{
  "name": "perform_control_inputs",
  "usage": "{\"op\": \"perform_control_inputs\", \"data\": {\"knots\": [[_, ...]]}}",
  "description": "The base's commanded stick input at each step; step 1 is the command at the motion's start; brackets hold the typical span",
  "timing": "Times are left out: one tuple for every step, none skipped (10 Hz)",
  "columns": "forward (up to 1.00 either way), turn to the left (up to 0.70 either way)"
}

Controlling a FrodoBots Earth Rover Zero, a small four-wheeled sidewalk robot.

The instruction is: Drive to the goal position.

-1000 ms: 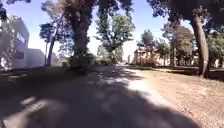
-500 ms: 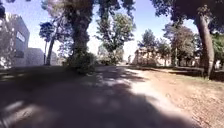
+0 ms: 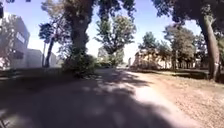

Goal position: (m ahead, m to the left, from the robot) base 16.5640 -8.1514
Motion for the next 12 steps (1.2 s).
{"op": "perform_control_inputs", "data": {"knots": [[0.7,-0.13],[0.7,-0.13],[0.7,-0.09],[0.7,-0.03],[0.7,0.0],[0.7,0.0],[0.7,0.0],[0.7,0.0],[0.7,0.0],[0.7,0.0],[0.7,-0.02],[0.7,-0.1]]}}
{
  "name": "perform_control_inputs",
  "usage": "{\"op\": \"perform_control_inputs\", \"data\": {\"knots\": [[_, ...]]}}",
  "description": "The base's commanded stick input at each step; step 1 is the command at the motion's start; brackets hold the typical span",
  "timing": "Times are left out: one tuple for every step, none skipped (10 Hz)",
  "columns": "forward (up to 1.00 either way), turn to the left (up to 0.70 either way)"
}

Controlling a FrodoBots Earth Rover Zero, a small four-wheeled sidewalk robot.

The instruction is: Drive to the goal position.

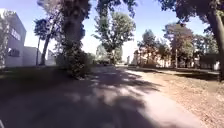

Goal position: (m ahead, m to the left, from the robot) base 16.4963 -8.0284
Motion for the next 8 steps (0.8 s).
{"op": "perform_control_inputs", "data": {"knots": [[0.7,-0.13],[0.7,-0.13],[0.7,-0.13],[0.7,-0.13],[0.7,-0.13],[0.7,-0.13],[0.7,-0.13],[0.7,-0.13]]}}
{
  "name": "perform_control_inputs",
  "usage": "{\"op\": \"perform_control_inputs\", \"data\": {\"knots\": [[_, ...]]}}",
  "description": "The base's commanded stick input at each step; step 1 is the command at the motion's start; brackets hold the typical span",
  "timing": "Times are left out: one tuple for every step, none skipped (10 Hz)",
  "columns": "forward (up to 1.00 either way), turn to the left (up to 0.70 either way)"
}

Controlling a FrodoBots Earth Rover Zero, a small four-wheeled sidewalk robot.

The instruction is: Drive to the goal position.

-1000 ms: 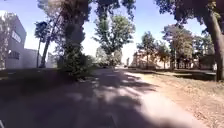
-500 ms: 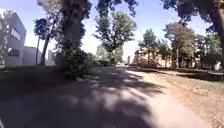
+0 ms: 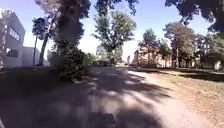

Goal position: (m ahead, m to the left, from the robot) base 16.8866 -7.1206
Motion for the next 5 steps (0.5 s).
{"op": "perform_control_inputs", "data": {"knots": [[0.7,-0.13],[0.7,-0.13],[0.7,-0.13],[0.7,-0.13],[0.7,-0.13]]}}
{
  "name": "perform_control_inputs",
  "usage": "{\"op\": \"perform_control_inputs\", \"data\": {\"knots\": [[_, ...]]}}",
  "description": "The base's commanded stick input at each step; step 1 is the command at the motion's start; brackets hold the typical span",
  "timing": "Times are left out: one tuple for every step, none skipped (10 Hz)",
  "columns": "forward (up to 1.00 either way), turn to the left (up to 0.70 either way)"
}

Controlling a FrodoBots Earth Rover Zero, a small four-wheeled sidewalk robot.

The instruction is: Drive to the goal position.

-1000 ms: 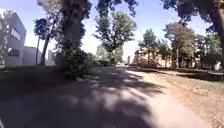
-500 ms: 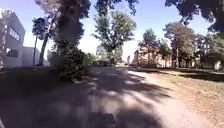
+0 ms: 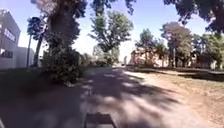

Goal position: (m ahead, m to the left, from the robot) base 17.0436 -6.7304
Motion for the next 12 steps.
{"op": "perform_control_inputs", "data": {"knots": [[0.7,-0.12],[0.7,-0.03],[0.7,0.0],[0.7,0.0],[0.7,0.0],[0.7,0.0],[0.7,0.0],[0.7,0.0],[0.7,0.0],[0.7,0.0],[0.7,0.0],[0.7,0.0]]}}
